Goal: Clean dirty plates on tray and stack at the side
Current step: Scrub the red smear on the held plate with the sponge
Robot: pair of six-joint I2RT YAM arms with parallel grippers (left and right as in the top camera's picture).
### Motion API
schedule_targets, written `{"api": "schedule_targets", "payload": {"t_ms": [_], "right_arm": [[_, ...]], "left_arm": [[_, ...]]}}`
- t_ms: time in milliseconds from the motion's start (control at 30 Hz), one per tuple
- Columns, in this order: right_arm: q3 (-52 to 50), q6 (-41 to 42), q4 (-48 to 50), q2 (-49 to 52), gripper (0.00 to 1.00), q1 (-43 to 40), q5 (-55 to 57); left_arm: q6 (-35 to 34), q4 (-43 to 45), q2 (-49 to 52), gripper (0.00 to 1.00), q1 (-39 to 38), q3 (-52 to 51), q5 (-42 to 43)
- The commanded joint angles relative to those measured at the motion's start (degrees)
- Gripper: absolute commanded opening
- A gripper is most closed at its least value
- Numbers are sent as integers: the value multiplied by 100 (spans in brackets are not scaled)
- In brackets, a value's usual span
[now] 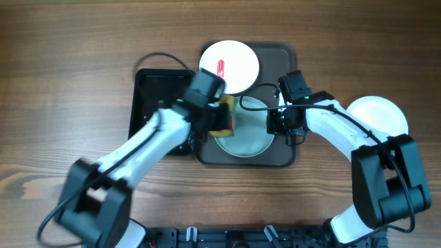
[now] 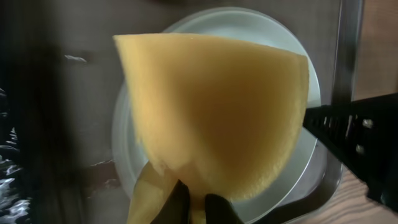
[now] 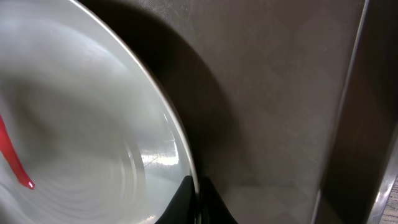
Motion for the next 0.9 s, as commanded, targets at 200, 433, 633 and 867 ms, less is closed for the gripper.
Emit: {"api": "schedule_targets", "payload": {"t_ms": [200, 433, 633, 867], "right_arm": [[-35, -59, 11, 127, 4, 15, 83], [-35, -63, -2, 127, 4, 15, 81], [-35, -61, -2, 127, 4, 15, 83], [-35, -57, -2, 127, 4, 15, 81]], "left_arm": [[-992, 909, 1134, 4, -203, 92, -225], [-640, 450, 1314, 4, -164, 92, -2063], [-404, 278, 1314, 4, -210, 92, -1982], [-872, 1368, 1797, 4, -544, 92, 616]]}}
